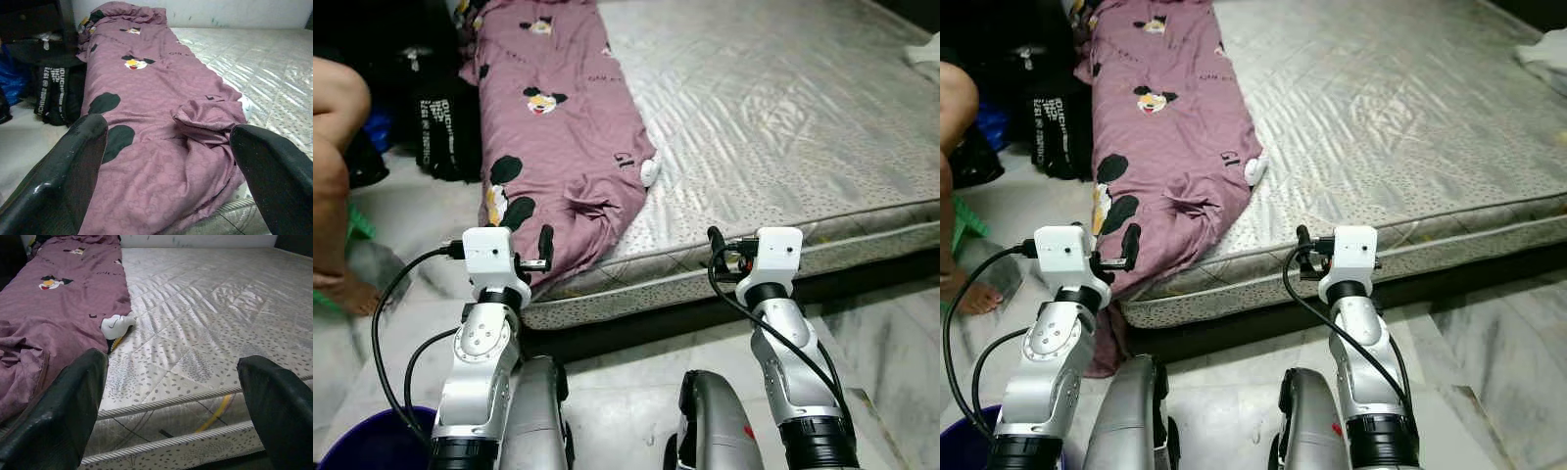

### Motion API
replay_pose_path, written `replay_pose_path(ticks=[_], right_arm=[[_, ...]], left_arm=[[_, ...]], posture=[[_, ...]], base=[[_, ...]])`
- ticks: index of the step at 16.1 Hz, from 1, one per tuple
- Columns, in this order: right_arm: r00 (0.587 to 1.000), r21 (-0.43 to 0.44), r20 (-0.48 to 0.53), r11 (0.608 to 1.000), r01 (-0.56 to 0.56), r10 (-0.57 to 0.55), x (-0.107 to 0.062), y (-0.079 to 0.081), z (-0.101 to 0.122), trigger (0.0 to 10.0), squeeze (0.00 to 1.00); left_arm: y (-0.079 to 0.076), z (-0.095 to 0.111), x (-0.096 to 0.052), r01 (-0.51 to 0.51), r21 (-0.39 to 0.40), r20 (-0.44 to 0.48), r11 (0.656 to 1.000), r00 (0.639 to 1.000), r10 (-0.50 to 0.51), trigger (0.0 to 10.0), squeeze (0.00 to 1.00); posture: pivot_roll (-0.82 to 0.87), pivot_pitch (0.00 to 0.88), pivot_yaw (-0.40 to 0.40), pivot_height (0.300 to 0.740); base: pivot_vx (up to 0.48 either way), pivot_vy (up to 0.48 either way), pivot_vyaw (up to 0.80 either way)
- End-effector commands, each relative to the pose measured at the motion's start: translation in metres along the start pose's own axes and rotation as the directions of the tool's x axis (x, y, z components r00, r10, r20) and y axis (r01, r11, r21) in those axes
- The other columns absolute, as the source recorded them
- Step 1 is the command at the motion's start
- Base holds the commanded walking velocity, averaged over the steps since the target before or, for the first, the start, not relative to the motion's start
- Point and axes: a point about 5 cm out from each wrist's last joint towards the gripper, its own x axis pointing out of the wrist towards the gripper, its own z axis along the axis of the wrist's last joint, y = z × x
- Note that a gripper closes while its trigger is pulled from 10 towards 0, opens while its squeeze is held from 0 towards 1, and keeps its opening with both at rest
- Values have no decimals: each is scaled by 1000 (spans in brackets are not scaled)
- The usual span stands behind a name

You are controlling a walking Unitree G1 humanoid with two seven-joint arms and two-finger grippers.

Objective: Clean up the room

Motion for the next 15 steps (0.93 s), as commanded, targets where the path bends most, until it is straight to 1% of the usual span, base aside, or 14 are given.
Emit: replay_pose_path(ticks=[1, 12, 13, 15], right_arm=[[1000, 7, 1, 1000, -2, 2, 0, -1, 1, 10000, 0], [1000, 19, -3, 1000, 4, -4, 1, -2, 1, 10000, 0], [1000, 6, -9, 1000, 1, -1, 1, -2, 1, 10000, 0], [1000, -8, 2, 1000, -20, 20, 1, 1, 2, 10000, 0]], left_arm=[[1, 2, -2, 8, -7, 8, 1000, 1000, -7, 10000, 0], [2, -1, -1, 2, -23, -12, 1000, 1000, -2, 10000, 0], [2, -1, -1, 1, -24, -13, 1000, 1000, -1, 10000, 0], [1, -1, -1, 1, -25, -15, 1000, 1000, -1, 10000, 0]], posture=[[30, 102, 16, 574], [29, 119, 15, 574], [29, 119, 15, 574], [28, 118, 14, 574]], base=[[0, 0, 0], [321, 0, 0], [304, 0, 0], [300, 0, 800]])
